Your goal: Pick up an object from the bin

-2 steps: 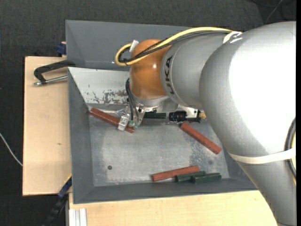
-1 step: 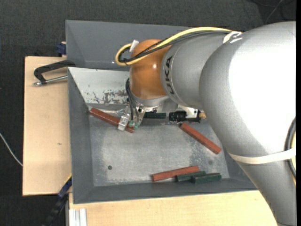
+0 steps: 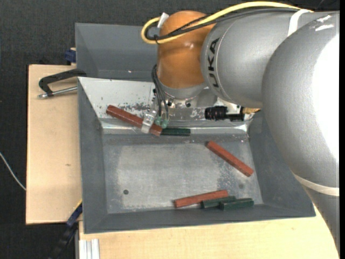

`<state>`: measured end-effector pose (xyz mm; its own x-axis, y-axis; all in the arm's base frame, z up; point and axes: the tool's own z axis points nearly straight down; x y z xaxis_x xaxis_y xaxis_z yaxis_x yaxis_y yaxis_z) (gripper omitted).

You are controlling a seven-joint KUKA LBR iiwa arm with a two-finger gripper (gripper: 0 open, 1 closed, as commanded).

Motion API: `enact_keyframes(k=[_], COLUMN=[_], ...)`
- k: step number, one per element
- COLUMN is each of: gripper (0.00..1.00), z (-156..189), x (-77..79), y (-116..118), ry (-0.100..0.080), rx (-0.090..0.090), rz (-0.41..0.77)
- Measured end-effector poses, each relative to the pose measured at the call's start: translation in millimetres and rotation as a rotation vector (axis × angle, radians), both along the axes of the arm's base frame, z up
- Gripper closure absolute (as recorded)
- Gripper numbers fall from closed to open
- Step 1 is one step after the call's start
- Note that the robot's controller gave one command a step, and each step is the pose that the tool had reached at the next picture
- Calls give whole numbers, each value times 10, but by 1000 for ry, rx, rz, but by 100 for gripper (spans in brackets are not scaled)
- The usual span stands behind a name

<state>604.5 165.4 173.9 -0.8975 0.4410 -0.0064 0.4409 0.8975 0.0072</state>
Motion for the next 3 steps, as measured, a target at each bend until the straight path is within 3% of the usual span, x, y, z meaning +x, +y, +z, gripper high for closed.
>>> enact_keyframes(k=[1, 3], gripper=[100, 100], z=[-764, -439], x=[-28, -34], y=[-6, -8], ry=[14, 16], rx=[-4, -4], rz=[-1, -1])
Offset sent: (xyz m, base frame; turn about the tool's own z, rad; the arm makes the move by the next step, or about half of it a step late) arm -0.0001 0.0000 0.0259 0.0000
